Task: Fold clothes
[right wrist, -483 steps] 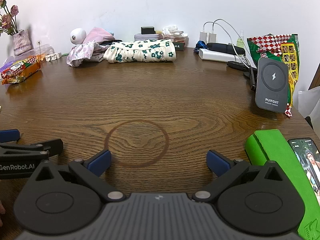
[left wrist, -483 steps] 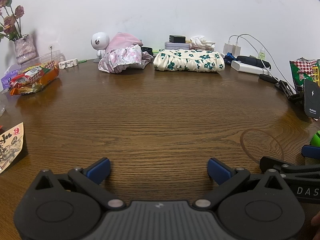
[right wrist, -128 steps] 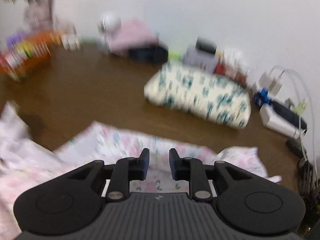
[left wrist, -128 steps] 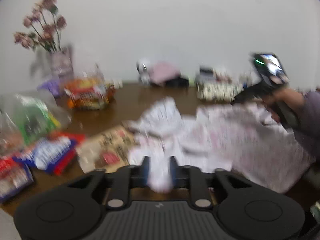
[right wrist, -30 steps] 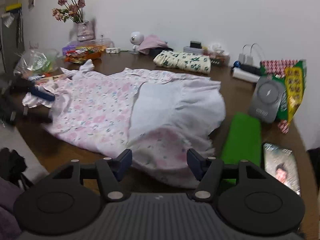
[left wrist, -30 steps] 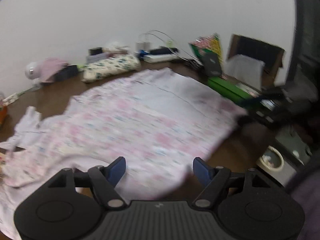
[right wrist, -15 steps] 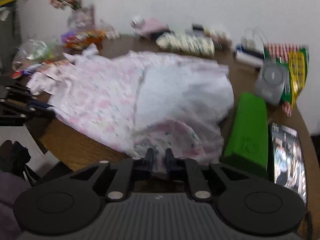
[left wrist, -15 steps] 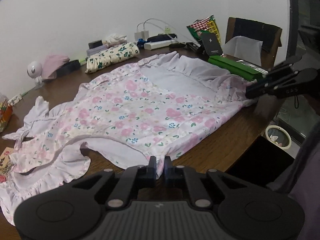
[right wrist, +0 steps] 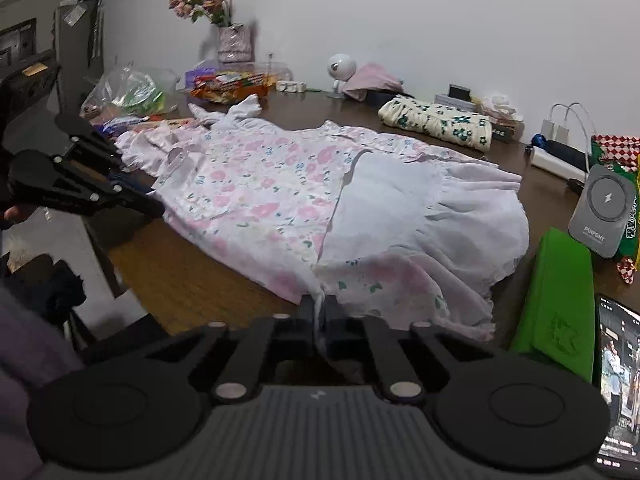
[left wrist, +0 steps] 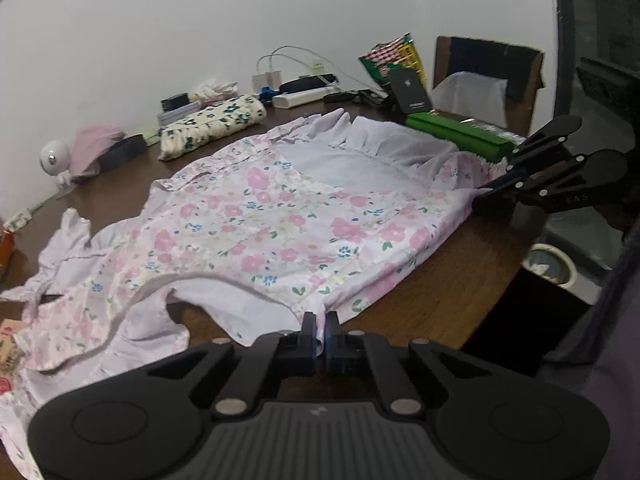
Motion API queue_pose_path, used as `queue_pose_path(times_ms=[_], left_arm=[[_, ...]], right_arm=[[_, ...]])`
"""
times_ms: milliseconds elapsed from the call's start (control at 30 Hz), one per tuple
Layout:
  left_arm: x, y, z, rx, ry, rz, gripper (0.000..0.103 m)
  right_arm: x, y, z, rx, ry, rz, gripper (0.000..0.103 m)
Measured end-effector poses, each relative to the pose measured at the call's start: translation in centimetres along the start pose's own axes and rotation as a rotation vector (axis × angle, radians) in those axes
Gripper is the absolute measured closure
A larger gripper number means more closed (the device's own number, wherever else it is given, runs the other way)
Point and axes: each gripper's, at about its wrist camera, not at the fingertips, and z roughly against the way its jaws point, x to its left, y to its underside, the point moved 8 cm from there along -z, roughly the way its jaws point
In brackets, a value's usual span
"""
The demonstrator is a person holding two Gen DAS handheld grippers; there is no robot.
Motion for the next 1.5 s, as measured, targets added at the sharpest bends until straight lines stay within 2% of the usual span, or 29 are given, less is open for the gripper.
queue_pose_path(times_ms=[100,200,267,333,433,500,533,600,633,667,733,833,867,900,933,967,1000,1100,1133,1200,1233,1300,1367,1400,1500], left_arm=[[-0.2,-0.4,1.6,-0.035,0.046,-0.011,0.101],[0.7,-2.2,3.0,-0.089,0.062,-0.044,0.101],[2.1,-4.1,2.8,-0.109,0.042,-0.089,0.101],[3.6,-6.2,1.1,-0.105,0.011,-0.133,0.102],[6.0,-8.0,-3.0,-0.047,-0.040,-0.154,0.101],[7.7,-8.1,-5.6,0.002,-0.085,-0.093,0.098],[8.6,-8.1,-6.9,0.026,-0.107,-0.062,0.096],[9.6,-7.2,-5.9,0.033,-0.137,0.001,0.089],[9.9,-6.4,-4.7,0.023,-0.142,0.031,0.086],[10.2,-5.7,-3.4,0.012,-0.146,0.062,0.084],[10.7,-4.2,-0.8,-0.011,-0.161,0.108,0.064],[10.7,-1.8,1.7,-0.027,-0.159,0.122,0.051],[10.6,-1.0,2.4,-0.032,-0.153,0.123,0.050],[10.5,-0.7,2.2,-0.030,-0.145,0.126,0.047],[10.4,-0.7,1.5,-0.024,-0.141,0.139,0.047],[10.3,-0.8,0.8,-0.018,-0.137,0.153,0.047],[10.1,-1.3,0.0,-0.014,-0.134,0.163,0.048],[9.0,-1.6,-1.1,-0.006,-0.103,0.167,0.048],[8.6,-1.3,-0.8,-0.009,-0.097,0.153,0.048],[7.7,-0.5,0.1,-0.012,-0.088,0.121,0.047],[7.2,0.1,0.8,-0.006,-0.088,0.108,0.047],[6.5,1.7,2.3,0.004,-0.107,0.088,0.045],[6.7,3.0,3.1,0.021,-0.126,0.073,0.044],[6.8,3.6,3.5,0.030,-0.136,0.065,0.044],[7.2,4.4,4.0,0.027,-0.130,0.035,0.044]], right_arm=[[0.0,0.0,1.8,0.002,-0.066,-0.031,0.100],[-1.4,-1.7,2.9,-0.030,-0.105,-0.102,0.100],[-2.6,-3.5,2.9,-0.048,-0.110,-0.128,0.100],[-3.8,-5.8,1.9,-0.055,-0.064,-0.114,0.100],[-5.5,-8.2,-1.6,0.015,0.048,-0.090,0.098],[-7.4,-8.5,-5.1,0.116,0.166,-0.132,0.084],[-8.1,-8.5,-6.2,0.129,0.253,-0.120,0.074],[-8.7,-8.6,-6.3,0.123,0.370,-0.082,0.072],[-8.6,-8.7,-5.0,0.090,0.391,-0.079,0.070],[-8.5,-8.7,-3.3,0.043,0.377,-0.093,0.066],[-8.0,-8.2,0.1,-0.037,0.313,-0.119,0.058],[-6.7,-5.4,1.6,0.022,0.179,-0.142,0.049],[-6.6,-4.6,1.2,0.052,0.178,-0.149,0.046],[-7.1,-4.1,0.3,0.082,0.184,-0.162,0.046],[-7.5,-3.7,-0.7,0.113,0.189,-0.175,0.062],[-8.0,-3.4,-1.5,0.141,0.194,-0.190,0.095],[-8.9,-4.0,-1.9,0.138,0.203,-0.220,0.097],[-11.5,-5.6,-2.9,0.139,0.242,-0.267,0.093],[-12.4,-5.6,-3.3,0.158,0.300,-0.269,0.087],[-12.5,-6.1,-3.0,0.150,0.407,-0.234,0.086],[-11.4,-6.8,-2.4,0.114,0.397,-0.206,0.085],[-9.2,-7.8,-1.7,0.046,0.332,-0.189,0.076],[-6.6,-8.7,-2.8,0.017,0.240,-0.173,0.073],[-5.6,-9.3,-4.1,0.022,0.200,-0.163,0.073],[-3.9,-10.7,-8.6,0.049,0.161,-0.141,0.073]])
